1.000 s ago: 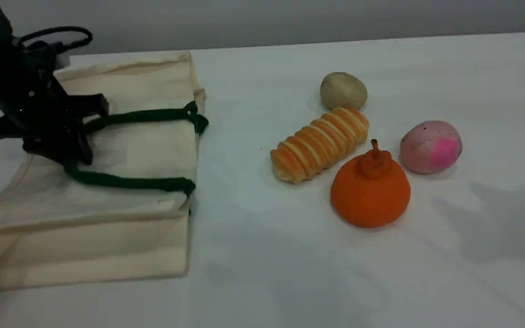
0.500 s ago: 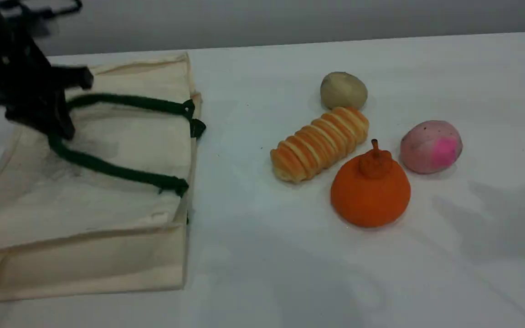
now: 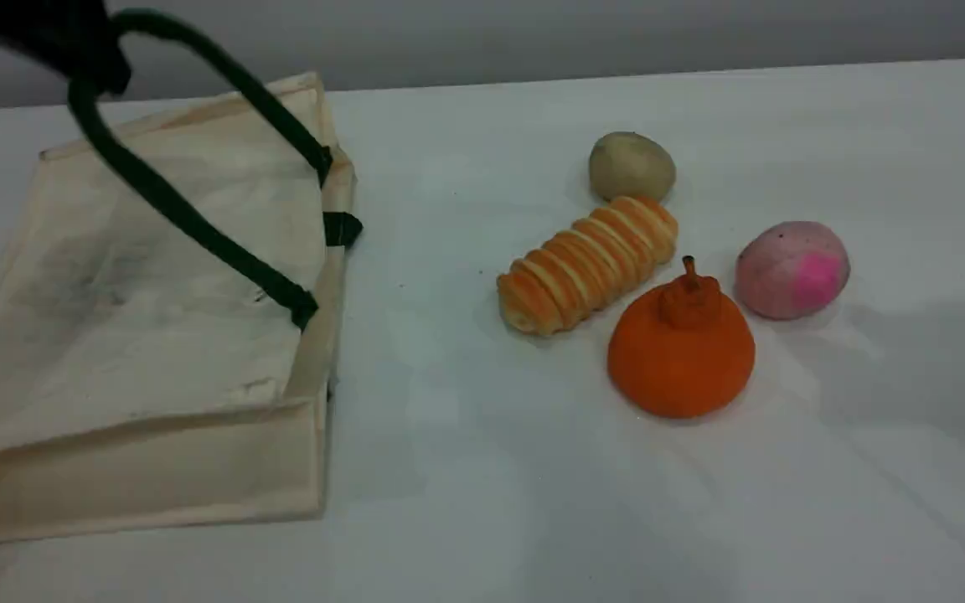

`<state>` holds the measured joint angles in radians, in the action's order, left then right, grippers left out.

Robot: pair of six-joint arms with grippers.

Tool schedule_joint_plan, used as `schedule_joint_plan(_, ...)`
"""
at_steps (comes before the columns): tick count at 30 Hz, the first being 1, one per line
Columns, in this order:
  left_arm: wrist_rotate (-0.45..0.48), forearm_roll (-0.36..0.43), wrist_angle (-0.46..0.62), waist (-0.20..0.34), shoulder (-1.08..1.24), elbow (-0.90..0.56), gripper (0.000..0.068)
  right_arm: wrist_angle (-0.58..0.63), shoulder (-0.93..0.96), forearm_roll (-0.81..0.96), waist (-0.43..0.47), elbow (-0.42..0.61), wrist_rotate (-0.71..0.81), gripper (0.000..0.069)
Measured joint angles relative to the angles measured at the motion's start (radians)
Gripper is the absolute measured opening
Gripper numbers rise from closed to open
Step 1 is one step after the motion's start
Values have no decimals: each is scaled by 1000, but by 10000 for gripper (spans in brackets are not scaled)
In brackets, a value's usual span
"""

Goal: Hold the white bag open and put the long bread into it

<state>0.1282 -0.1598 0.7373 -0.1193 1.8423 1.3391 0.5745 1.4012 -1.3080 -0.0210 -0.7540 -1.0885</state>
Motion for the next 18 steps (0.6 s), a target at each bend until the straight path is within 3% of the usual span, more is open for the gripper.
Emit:
schedule_joint_plan(4, 24, -1, 58, -32, -45, 41, 76, 4, 59, -47, -13, -25, -33, 462)
schedule_joint_plan(12, 49, -27, 176, -34, -146, 138, 76, -65, 165, -212, -154, -25, -168, 462)
schedule_joint_plan(18, 65, -41, 239, -35, -247, 191, 76, -68, 238, -332, -181, -58, -230, 462)
